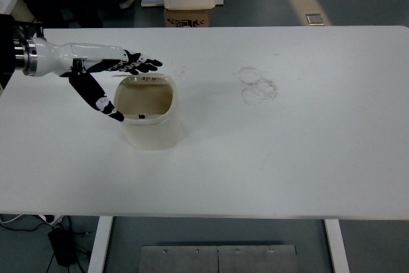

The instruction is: Open trash bin

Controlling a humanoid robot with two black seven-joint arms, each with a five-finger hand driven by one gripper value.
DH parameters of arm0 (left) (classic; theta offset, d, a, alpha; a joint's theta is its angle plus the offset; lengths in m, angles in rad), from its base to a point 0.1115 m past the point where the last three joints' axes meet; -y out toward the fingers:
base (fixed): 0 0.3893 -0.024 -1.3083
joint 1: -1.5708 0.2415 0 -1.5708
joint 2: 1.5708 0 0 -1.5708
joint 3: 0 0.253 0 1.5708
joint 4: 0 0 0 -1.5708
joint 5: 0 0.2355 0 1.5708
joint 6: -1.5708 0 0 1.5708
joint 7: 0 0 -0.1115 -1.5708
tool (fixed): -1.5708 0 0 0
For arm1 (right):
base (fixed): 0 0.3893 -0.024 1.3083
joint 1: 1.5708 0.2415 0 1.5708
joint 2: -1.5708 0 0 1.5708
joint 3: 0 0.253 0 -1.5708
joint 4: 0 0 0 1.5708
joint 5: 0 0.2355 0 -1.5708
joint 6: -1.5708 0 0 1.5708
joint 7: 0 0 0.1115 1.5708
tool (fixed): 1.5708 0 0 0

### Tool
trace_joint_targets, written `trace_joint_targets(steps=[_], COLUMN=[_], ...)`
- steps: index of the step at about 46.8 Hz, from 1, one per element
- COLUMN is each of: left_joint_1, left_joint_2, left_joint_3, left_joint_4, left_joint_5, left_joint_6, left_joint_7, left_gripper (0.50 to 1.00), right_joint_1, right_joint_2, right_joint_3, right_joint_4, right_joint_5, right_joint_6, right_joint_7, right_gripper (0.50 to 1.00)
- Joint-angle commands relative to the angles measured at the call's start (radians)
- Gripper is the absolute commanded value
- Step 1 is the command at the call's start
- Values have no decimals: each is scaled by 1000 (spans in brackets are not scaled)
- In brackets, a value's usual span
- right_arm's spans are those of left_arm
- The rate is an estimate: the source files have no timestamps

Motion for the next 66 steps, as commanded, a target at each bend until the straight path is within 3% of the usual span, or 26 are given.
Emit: trace_joint_targets(steps=[1, 10, 27, 42, 55, 66], left_joint_1=[-10, -34, -74, -74, -74, -56], left_joint_2=[7, 31, 33, 10, -35, -52], left_joint_3=[1, -1, -1, 1, -2, -5], left_joint_4=[22, 44, 181, 312, 463, 527], left_joint_5=[-7, -49, -128, -317, -584, -763], left_joint_6=[0, 0, 0, 2, 117, 212], left_joint_7=[0, -1, -1, -6, -18, -121], left_gripper=[1000, 1000, 1000, 1000, 1000, 1000], right_joint_1=[0, 0, 0, 0, 0, -2], right_joint_2=[0, 0, 0, 0, 0, 0], right_joint_3=[0, 0, 0, 0, 0, 0], right_joint_4=[0, 0, 0, 0, 0, 0], right_joint_5=[0, 0, 0, 0, 0, 0], right_joint_6=[0, 0, 0, 0, 0, 0], right_joint_7=[0, 0, 0, 0, 0, 0], right_gripper=[991, 991, 991, 991, 991, 991])
